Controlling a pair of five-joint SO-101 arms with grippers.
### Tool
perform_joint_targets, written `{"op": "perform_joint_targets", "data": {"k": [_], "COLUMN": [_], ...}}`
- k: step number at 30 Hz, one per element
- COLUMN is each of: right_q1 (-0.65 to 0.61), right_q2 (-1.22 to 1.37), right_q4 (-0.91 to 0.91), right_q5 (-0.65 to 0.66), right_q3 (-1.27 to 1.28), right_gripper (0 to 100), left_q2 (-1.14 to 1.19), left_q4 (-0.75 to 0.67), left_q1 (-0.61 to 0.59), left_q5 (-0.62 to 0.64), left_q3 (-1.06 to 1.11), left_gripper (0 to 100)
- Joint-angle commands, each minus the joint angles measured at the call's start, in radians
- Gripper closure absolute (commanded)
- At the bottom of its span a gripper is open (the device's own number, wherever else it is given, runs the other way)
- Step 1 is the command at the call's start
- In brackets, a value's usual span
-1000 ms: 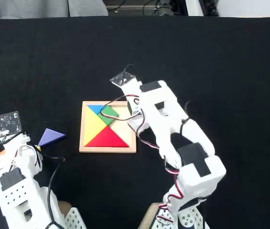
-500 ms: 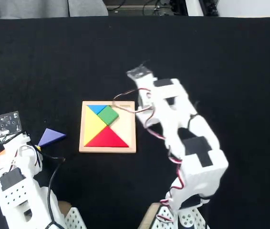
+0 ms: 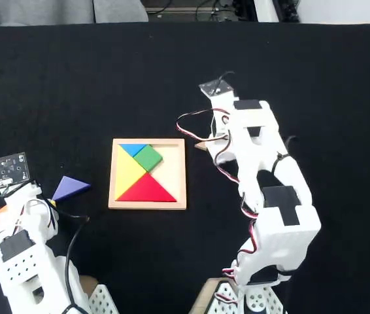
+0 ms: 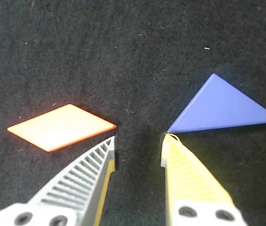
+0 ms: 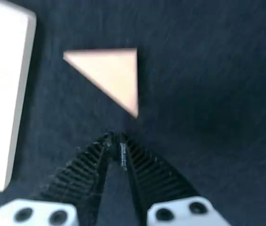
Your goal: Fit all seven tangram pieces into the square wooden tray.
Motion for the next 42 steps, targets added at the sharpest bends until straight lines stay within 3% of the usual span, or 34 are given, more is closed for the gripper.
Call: {"op": "perform_joint_targets", "data": {"k": [1, 13, 26, 33, 42], "right_q1": [0.011, -0.014, 0.017, 0.041, -0.087], "right_q2": [-0.025, 0.048, 0.377, 0.453, 0.455], "right_q4": [0.034, -0.066, 0.149, 0.327, 0.334], "right_q5": [0.002, 0.002, 0.000, -0.063, -0.167], "right_q3": [-0.053, -0.113, -0.691, -0.990, -1.024], "right_gripper": [98.8, 98.8, 98.8, 98.8, 98.8], "left_q2": [-0.011, -0.011, -0.011, -0.011, -0.011], "left_q4": [-0.006, -0.006, -0.006, -0.006, -0.006], "left_q1": [0.012, 0.013, 0.013, 0.012, 0.012], "left_q5": [0.006, 0.006, 0.008, 0.008, 0.008], "left_q3": [-0.002, -0.002, -0.002, -0.002, -0.002], "left_gripper": [83, 83, 83, 83, 83]}}
